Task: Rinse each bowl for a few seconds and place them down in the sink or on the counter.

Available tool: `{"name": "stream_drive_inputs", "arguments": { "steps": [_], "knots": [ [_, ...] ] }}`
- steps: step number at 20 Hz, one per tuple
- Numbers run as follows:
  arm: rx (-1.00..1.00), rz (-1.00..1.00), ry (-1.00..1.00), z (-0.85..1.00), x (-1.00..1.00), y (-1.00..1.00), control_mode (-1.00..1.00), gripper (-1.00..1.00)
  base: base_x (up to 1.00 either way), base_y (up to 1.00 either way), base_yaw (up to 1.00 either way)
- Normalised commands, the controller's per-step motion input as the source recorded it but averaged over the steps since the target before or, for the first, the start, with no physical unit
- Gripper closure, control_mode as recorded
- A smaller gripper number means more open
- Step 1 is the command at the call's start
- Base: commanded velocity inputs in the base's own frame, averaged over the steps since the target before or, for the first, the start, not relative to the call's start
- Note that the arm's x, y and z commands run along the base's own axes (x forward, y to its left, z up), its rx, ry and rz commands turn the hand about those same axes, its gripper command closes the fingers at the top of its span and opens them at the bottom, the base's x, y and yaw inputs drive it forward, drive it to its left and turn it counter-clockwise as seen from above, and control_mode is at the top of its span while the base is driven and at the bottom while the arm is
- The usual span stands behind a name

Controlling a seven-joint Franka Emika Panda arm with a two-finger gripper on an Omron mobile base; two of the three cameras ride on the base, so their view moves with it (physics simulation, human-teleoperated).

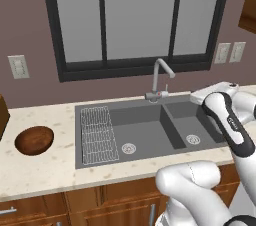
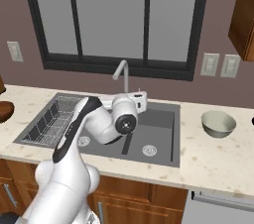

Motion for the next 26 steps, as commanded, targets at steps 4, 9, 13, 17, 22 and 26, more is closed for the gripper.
{"name": "stream_drive_inputs", "arguments": {
  "steps": [4,9,13,17,22,26],
  "knots": [
    [0.0,0.04,-0.04,-0.24,0.32,0.0,-1.0,-1.0,0.0,0.0,0.0],
    [0.01,0.03,0.0,-0.16,0.37,-0.01,-1.0,-1.0,0.0,0.0,0.0],
    [0.01,0.03,0.0,-0.18,0.4,0.0,-1.0,-1.0,0.0,0.0,0.0],
    [0.01,0.03,0.0,-0.19,0.36,0.0,-1.0,-1.0,0.0,0.0,0.0],
    [0.0,0.03,-0.02,-0.23,0.33,0.0,-1.0,-1.0,0.0,0.0,0.0],
    [0.0,0.03,-0.04,-0.21,0.33,0.0,-1.0,-1.0,0.0,0.0,0.0]
  ]
}}
